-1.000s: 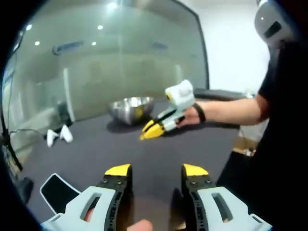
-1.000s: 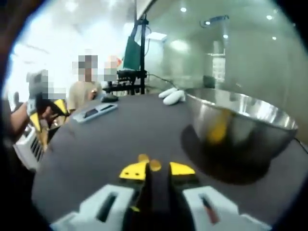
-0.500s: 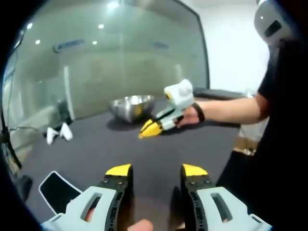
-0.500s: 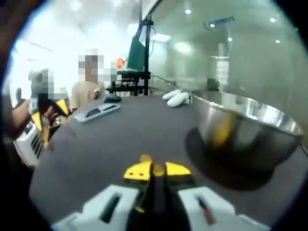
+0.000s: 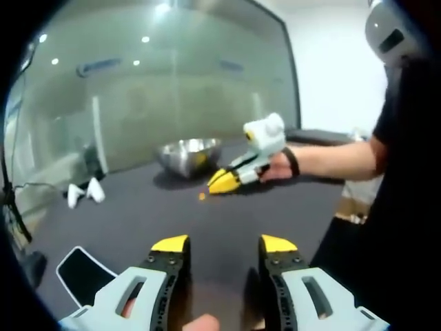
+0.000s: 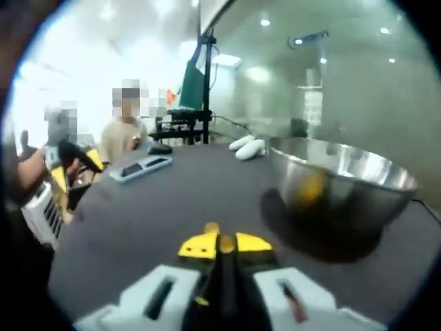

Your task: Pick up the QQ candy scattered on the table and place it into the stainless steel bowl on the table

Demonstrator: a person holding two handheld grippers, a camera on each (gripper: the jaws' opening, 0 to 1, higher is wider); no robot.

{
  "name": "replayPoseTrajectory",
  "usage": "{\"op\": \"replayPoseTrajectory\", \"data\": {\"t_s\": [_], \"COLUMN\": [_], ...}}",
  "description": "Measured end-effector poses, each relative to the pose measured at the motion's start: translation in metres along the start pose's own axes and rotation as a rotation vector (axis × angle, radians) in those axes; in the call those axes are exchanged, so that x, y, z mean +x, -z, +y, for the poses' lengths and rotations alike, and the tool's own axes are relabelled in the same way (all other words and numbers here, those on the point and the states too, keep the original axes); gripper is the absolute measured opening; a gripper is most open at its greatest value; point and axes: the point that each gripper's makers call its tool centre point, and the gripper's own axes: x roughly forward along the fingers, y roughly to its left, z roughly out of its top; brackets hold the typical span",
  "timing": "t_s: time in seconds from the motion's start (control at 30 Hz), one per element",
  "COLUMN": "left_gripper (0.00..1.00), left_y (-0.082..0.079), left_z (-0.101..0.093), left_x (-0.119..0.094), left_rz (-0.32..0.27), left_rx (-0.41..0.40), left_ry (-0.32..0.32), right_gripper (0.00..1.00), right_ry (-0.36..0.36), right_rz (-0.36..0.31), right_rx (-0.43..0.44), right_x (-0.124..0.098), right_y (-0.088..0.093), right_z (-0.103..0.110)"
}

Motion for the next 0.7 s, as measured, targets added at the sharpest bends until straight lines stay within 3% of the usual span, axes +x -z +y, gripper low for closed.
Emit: {"op": "replayPoseTrajectory", "data": {"t_s": [0.17, 0.33, 0.53, 0.7], "left_gripper": [0.41, 0.41, 0.41, 0.41], "left_y": [0.000, -0.007, -0.007, -0.009], "left_z": [0.000, 0.015, 0.009, 0.001], "left_x": [0.000, -0.003, 0.001, 0.005], "left_rz": [0.011, -0.019, -0.014, -0.012], "left_rx": [0.009, 0.000, 0.017, 0.025], "left_ry": [0.015, -0.031, -0.016, 0.004], "right_gripper": [0.09, 0.09, 0.09, 0.08], "right_ry": [0.097, 0.165, 0.206, 0.211], "right_rz": [-0.062, -0.096, -0.123, -0.178], "right_rx": [0.049, 0.088, 0.085, 0.028], "right_x": [-0.040, -0.070, -0.085, -0.084], "right_y": [-0.007, -0.007, -0.018, -0.048], "right_z": [-0.020, -0.037, -0.043, -0.047]}}
